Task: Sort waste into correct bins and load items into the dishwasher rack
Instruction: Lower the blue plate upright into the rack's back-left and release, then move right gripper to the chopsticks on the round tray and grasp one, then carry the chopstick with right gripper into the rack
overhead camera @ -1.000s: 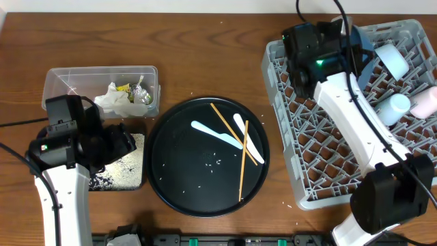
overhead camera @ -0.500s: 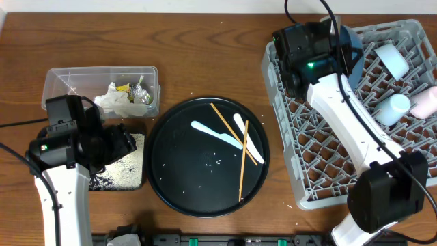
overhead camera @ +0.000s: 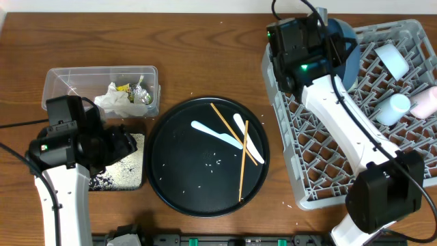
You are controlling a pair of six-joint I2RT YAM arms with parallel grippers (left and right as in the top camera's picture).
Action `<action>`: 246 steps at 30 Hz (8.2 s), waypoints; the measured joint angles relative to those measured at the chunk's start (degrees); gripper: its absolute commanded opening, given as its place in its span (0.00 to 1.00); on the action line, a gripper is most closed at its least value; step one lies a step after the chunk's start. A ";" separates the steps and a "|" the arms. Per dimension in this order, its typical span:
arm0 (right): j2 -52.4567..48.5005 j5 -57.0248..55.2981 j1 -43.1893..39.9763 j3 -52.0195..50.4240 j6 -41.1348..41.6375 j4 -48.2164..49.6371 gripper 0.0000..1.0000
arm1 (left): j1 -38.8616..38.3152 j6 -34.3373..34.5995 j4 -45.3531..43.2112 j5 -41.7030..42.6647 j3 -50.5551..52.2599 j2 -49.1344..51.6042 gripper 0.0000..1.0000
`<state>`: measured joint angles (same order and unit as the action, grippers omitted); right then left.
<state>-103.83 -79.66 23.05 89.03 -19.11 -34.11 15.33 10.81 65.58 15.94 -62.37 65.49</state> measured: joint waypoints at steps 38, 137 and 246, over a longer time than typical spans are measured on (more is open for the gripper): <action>-5.95 0.59 -0.20 -0.55 -37.35 36.13 0.01 | 0.00 1.03 0.20 0.20 0.00 0.00 0.72; 16.87 28.61 7.28 -0.42 34.84 -28.24 0.57 | 0.00 1.22 0.22 0.20 0.00 0.04 0.72; 24.20 67.52 7.10 -15.37 40.26 -25.57 0.01 | 0.00 1.22 0.22 0.15 0.00 2.27 0.72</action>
<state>-79.64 -12.14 30.15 73.67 21.15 -59.68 15.33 12.03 65.80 16.10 -62.37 67.77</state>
